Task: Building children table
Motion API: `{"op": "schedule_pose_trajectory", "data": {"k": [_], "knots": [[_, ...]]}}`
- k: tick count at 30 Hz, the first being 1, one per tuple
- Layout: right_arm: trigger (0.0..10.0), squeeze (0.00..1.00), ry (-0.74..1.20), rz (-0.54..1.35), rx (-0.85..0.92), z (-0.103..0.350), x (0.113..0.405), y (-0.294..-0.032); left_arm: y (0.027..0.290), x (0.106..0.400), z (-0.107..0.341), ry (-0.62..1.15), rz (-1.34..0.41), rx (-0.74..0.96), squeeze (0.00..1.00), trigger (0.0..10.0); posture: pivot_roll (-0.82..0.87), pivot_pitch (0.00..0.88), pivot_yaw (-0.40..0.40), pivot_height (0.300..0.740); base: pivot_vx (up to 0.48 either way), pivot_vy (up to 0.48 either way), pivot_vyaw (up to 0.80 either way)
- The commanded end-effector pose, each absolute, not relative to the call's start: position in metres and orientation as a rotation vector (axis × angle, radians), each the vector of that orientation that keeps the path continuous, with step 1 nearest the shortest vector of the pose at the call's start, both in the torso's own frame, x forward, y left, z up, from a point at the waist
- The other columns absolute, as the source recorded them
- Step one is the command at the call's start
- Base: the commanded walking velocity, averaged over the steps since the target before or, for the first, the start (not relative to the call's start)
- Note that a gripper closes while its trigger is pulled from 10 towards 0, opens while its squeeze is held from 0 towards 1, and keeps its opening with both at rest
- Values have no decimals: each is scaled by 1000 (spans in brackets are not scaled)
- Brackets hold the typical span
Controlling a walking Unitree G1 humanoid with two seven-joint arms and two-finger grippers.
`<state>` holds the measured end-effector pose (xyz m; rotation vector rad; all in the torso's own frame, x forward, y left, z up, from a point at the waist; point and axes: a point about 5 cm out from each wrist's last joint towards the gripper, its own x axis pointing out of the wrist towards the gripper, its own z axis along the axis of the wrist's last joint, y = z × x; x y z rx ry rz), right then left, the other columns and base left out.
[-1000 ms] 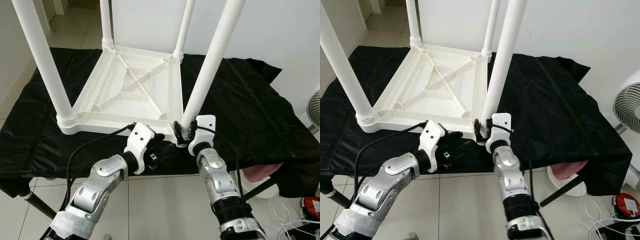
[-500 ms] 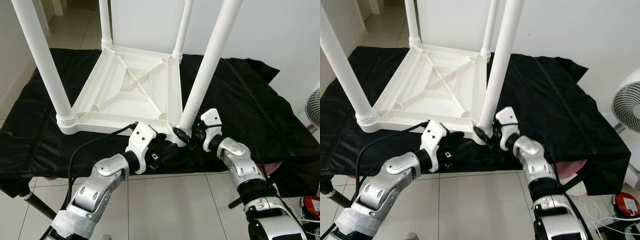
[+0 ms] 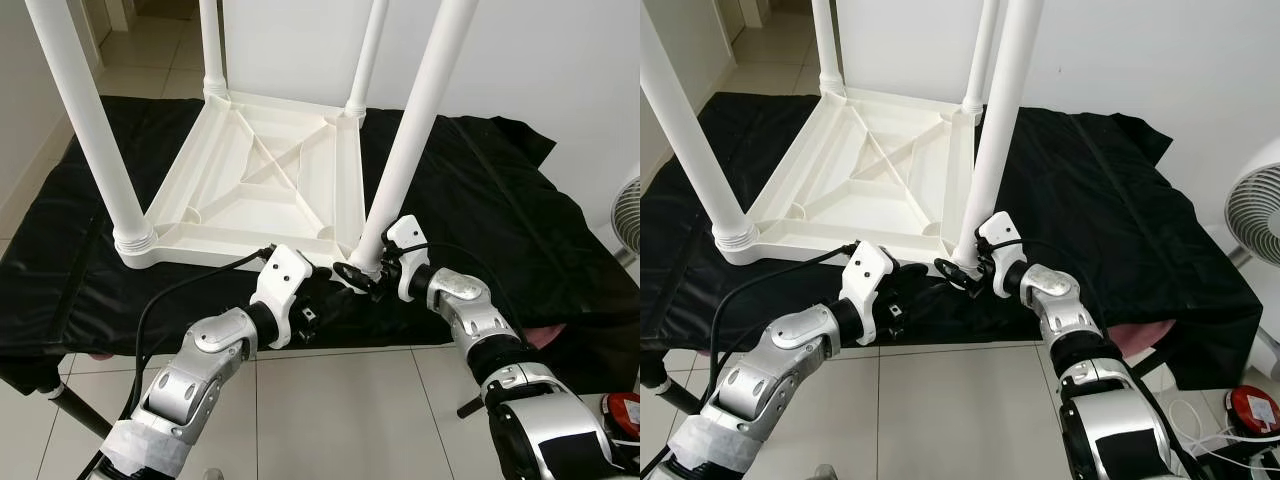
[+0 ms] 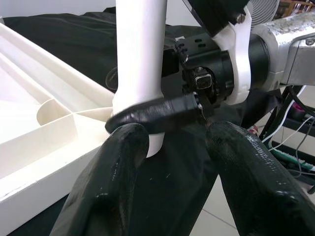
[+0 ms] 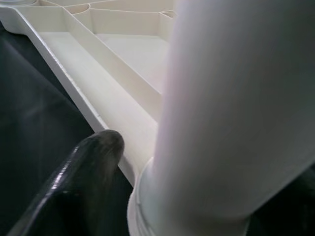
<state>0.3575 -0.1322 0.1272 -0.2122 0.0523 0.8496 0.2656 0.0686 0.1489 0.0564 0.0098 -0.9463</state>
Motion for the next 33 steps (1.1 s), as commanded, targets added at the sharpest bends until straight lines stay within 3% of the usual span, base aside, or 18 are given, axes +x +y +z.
{"op": "schedule_pose_trajectory", "data": {"k": [1, 12, 13, 19, 26, 33], "knots": [[0, 0, 80, 877, -202, 120, 355, -128, 65, 263, 147, 27, -1007, 67, 0, 10000, 61, 0, -74, 740, 0, 0, 0], [0, 0, 50, 900, -118, 115, 351, -126, 65, 257, 142, 56, -1031, 78, 0, 10000, 63, 0, -81, 740, 0, 0, 0], [10000, 0, 41, 892, -120, 115, 350, -125, 65, 257, 142, 56, -1031, 77, 0, 10000, 61, 0, -80, 740, 0, 0, 0], [10000, 0, 1, 707, -104, 114, 350, -125, 73, 264, 141, 40, -960, 92, 0, 10000, 51, 0, -81, 740, 0, 0, 0], [10000, 0, -17, 631, -92, 112, 343, -118, 79, 268, 144, 27, -933, 89, 0, 10000, 48, 0, -78, 740, 0, 0, 0], [10000, 0, -14, 363, -19, 110, 337, -117, 79, 266, 142, 30, -926, 80, 0, 10000, 48, 1, -74, 740, 0, 0, 0]]}}
